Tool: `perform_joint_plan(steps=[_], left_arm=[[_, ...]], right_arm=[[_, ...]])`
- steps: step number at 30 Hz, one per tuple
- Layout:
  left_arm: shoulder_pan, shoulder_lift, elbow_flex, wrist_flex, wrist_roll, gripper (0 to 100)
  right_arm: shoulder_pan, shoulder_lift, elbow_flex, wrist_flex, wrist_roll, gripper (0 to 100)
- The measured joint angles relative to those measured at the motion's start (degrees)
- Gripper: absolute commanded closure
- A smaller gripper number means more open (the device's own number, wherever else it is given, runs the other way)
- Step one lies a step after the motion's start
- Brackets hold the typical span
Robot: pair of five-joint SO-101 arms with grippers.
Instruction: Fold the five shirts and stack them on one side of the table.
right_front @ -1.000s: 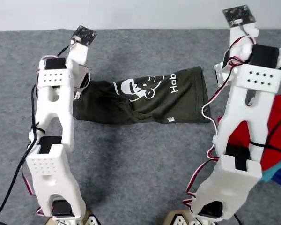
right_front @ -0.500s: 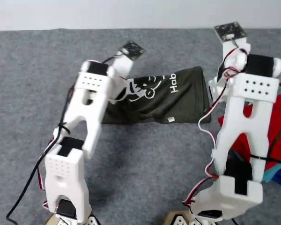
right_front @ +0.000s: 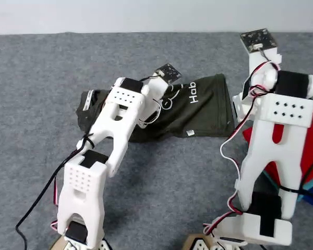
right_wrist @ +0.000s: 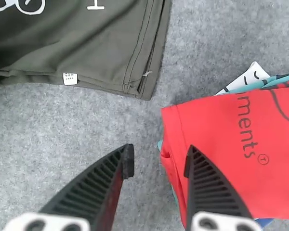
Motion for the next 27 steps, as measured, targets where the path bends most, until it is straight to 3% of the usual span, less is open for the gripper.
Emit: perform_joint_plan(steps=[4,11,19,24,27], left_arm=[[-0.7,-0.09,-3.69,4.66,0.0,92],[-7.91,-6.51,-10.55,9.05,0.0,92],[-21.63,-14.95,-11.34,14.33,5.19,92],[-32.26,-20.31,-11.34,17.58,7.91,92],[-37.89,-21.45,-11.34,18.81,8.0,92]], right_arm=[[0.0,-0.09,0.0,0.0,0.0,81.6],[0.0,-0.09,0.0,0.0,0.0,81.6],[-7.74,3.25,2.37,-0.62,0.0,81.6],[-13.1,12.04,3.6,-7.91,0.0,81.6],[-14.68,17.93,3.6,-13.1,0.0,86.5]])
